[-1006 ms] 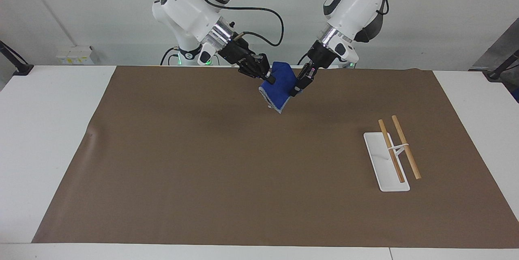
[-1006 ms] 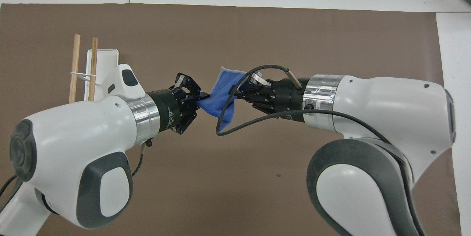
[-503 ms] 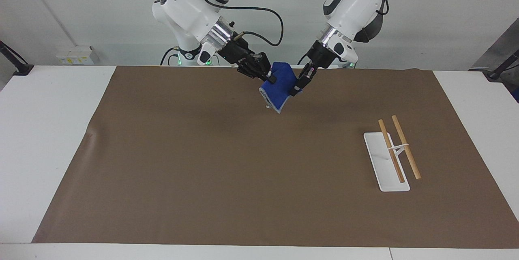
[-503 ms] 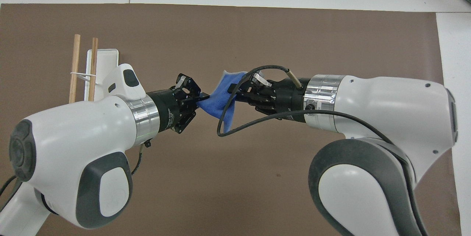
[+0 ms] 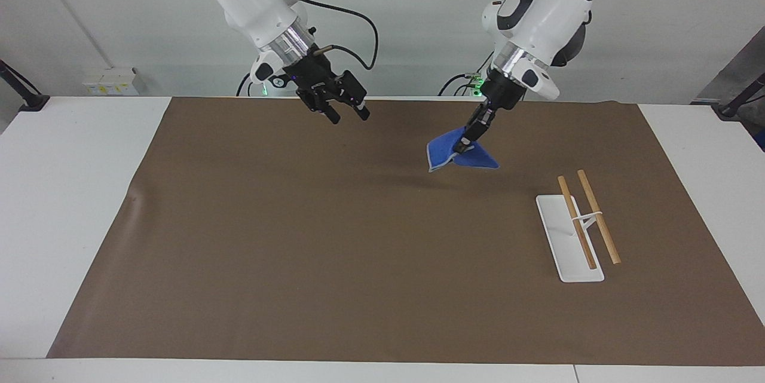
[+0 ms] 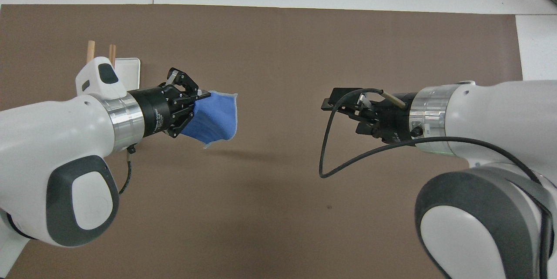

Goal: Right arm passes towel to left arm to hang
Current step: 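Open the right gripper and withdraw while the left gripper pulls the towel, then carry the towel with the left gripper over the wooden sticks, then lower the towel over the bar and open the left gripper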

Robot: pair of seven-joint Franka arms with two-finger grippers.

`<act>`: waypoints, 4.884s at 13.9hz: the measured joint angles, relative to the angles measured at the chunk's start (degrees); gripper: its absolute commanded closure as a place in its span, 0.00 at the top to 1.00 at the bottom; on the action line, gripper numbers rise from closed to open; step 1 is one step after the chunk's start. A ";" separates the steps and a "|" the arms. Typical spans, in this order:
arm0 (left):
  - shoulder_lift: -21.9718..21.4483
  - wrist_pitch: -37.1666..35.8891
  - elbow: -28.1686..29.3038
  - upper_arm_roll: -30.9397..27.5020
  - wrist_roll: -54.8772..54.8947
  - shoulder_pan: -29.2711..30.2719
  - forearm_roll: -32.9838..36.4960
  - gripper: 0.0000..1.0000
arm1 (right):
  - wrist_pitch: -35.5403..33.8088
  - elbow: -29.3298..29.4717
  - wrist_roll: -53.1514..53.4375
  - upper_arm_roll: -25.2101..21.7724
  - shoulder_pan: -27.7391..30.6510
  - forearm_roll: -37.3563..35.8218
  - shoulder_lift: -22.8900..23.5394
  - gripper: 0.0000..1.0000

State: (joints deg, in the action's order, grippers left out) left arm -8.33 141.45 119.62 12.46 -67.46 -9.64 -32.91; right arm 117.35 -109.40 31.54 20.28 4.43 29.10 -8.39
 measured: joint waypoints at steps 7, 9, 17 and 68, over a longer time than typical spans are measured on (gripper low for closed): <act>-0.02 -1.73 1.34 -0.35 5.28 16.69 0.00 0.00 | -10.24 3.04 -7.60 -2.54 3.68 -18.56 -1.95 1.00; -0.03 -1.85 1.94 -0.37 6.52 20.37 0.00 0.00 | -10.32 3.21 -11.73 -2.54 3.71 -21.52 -1.94 1.00; 3.88 6.11 6.18 0.09 11.73 24.92 0.00 0.00 | -10.32 4.67 -15.40 -2.46 6.29 -27.46 -1.12 1.00; 11.29 27.11 15.14 0.60 1.61 29.39 0.00 0.15 | -24.62 16.30 -25.95 -15.07 -0.68 -31.33 5.75 1.00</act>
State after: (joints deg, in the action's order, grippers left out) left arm 2.96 168.56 134.75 13.06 -65.85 19.74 -32.91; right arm 92.73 -93.10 5.59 5.21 3.75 -2.23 -2.64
